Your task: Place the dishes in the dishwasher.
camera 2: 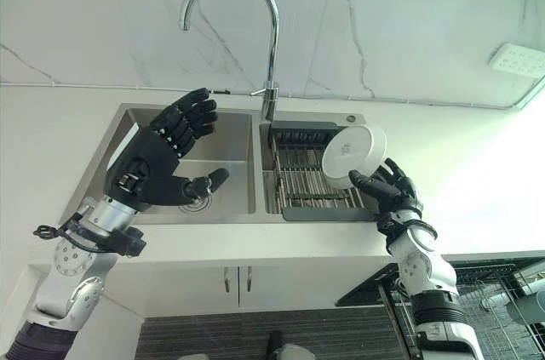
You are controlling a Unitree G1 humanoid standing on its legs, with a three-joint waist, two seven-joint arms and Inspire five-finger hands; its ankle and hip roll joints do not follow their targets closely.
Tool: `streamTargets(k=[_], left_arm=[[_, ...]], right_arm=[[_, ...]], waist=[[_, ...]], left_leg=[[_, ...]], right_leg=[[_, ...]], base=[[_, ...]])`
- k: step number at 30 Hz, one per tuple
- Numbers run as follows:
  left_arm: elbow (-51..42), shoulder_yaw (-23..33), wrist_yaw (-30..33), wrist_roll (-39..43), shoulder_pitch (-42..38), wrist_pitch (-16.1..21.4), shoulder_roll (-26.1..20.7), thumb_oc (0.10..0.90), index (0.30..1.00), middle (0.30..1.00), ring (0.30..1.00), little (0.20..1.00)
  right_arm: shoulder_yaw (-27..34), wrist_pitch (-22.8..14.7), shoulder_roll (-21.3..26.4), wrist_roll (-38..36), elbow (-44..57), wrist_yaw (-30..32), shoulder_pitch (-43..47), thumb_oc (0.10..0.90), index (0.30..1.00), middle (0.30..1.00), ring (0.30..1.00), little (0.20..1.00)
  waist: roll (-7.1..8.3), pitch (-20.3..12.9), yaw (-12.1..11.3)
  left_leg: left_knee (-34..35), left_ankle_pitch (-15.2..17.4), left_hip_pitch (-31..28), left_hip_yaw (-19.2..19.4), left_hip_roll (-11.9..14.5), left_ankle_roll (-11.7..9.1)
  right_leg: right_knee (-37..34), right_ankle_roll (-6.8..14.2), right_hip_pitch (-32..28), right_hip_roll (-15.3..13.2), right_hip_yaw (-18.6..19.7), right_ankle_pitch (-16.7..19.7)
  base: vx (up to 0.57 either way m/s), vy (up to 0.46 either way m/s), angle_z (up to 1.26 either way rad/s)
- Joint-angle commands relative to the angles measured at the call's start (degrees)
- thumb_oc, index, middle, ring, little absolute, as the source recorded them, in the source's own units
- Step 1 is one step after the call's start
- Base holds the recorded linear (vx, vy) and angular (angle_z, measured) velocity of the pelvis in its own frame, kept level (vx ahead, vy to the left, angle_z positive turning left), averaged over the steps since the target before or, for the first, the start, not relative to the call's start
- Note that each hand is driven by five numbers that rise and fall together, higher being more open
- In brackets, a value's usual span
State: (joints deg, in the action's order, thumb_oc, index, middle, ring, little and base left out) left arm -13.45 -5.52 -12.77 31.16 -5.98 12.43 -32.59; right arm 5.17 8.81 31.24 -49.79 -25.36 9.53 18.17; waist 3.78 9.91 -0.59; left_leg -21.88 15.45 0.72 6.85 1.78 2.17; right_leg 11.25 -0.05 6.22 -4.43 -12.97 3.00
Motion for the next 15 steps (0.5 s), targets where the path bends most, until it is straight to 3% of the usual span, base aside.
streamTargets(k=[1,15], left_arm=[[-4.5,-1.0,1.1,1.8,-6.0,4.3,-1.2,0.800,0.900,0.900,0.900,0.900],[-4.5,-1.1,1.6,2.5,-5.4,4.4,-2.4,0.800,0.900,0.900,0.900,0.900]], right_arm=[[1.7,-4.5,6.2,-1.5,0.5,-1.6,8.7,0.800,0.900,0.900,0.900,0.900],[0.8,-3.8,9.5,-2.7,-5.3,-3.2,12.3,0.800,0.900,0.900,0.900,0.900]], waist=[[-0.37,-2.6,-1.6],[-0.45,-2.5,-3.0]], left_leg=[[4.7,4.9,-4.3,-0.1,0.6,-1.4],[4.7,4.2,-3.9,-0.4,0.7,-1.9]], right_leg=[[5.9,6.5,-1.0,-3.0,-2.0,-10.6],[5.9,6.2,-1.9,-3.2,-2.8,-11.3]], base=[[0.01,0.002,0.04],[0.01,0.003,0.01]])
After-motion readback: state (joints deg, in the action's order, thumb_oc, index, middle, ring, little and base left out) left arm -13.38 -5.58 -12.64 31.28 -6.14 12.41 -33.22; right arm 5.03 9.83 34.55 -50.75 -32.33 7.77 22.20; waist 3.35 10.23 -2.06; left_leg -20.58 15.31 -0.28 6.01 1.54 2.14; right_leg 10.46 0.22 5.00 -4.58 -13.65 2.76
